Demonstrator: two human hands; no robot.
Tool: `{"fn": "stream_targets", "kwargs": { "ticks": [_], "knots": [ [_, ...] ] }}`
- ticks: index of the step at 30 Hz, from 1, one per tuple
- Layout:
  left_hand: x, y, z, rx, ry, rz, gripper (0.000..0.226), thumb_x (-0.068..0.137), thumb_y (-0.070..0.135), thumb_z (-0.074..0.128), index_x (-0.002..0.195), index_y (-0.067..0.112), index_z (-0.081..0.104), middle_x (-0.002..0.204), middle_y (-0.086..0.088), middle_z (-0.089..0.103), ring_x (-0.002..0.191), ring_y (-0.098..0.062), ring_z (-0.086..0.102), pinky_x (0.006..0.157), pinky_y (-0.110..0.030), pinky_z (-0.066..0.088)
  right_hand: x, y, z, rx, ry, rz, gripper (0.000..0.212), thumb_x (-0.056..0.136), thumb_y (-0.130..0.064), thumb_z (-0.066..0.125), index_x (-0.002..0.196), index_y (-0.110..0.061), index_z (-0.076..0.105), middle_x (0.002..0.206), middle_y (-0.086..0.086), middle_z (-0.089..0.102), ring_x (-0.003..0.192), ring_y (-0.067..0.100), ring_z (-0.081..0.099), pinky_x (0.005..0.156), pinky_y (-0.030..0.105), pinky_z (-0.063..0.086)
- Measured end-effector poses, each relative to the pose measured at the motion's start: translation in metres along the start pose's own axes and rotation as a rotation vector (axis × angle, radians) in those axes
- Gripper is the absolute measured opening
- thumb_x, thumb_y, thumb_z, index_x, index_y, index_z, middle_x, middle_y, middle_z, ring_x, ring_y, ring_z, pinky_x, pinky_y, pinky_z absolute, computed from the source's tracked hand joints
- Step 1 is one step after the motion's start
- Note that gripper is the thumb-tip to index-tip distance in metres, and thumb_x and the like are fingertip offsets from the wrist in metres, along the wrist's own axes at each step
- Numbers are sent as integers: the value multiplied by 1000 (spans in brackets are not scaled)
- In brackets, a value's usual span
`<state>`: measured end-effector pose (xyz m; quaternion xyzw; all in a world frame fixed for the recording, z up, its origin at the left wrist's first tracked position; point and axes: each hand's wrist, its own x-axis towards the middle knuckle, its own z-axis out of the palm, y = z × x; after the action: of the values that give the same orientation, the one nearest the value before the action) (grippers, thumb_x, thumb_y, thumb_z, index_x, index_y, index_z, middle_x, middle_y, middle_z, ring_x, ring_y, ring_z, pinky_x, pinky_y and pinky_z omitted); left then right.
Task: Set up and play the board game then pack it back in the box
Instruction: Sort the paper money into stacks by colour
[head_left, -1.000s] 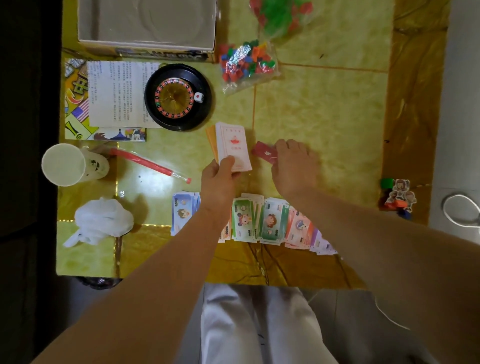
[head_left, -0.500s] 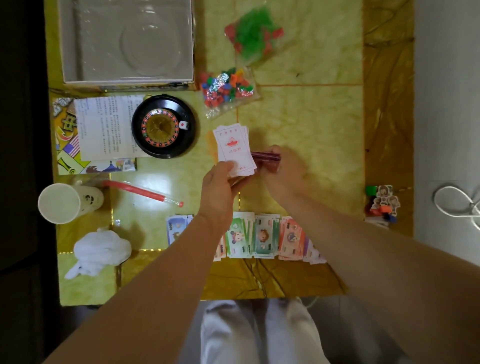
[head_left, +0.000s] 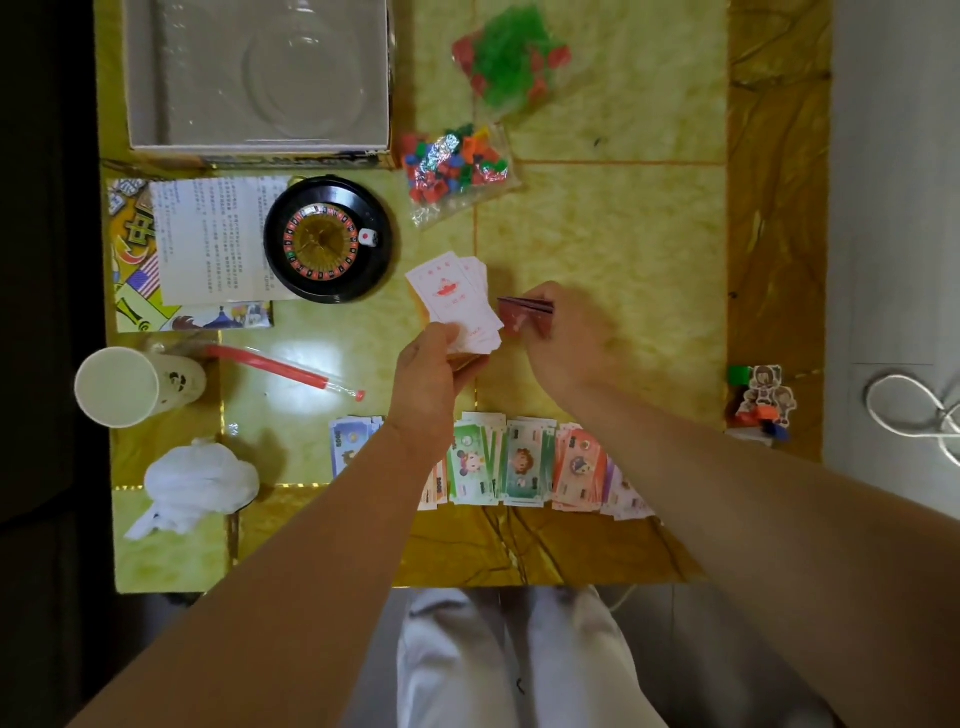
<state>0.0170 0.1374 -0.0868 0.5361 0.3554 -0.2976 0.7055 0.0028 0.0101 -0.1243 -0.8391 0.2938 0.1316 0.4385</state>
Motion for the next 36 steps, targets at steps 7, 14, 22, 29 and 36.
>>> {"fn": "stream_targets", "kwargs": {
  "ticks": [7,14,22,29,36],
  "knots": [
    [-24,5,-41,-43,88,82,24,95,7,40,103,0,62,102,-24,67,93,-34,67,77,-33,59,-40,-21,-15,-21,-197,-42,18,95,-11,53,112,-14,59,91,-4,61,70,5,56,50,7,36],
    [-61,-3,-109,-37,165,132,23,96,5,40,93,2,63,76,-10,72,71,-22,70,70,-31,59,-113,-22,26,-131,-517,-160,39,94,-4,48,129,-13,34,104,9,58,86,22,63,62,28,53],
    [-100,-22,-197,31,145,202,28,95,2,39,109,-8,60,84,-13,71,72,-19,70,74,-31,58,-198,-3,125,-672,-536,-422,50,92,-9,53,139,-14,36,133,10,48,124,29,42,99,38,29],
    [-99,-47,-236,15,128,210,23,96,2,39,109,-3,58,88,-16,67,72,-25,66,65,-27,57,-202,5,166,-692,-336,-465,55,84,3,57,135,-14,43,129,9,53,120,28,47,95,34,33],
    [-92,-56,-243,56,102,211,28,96,4,39,116,-7,57,88,-16,68,69,-21,67,63,-25,56,-207,19,189,-613,-67,-519,50,70,16,64,116,-2,57,107,18,58,98,35,57,83,43,50]
  ]
}}
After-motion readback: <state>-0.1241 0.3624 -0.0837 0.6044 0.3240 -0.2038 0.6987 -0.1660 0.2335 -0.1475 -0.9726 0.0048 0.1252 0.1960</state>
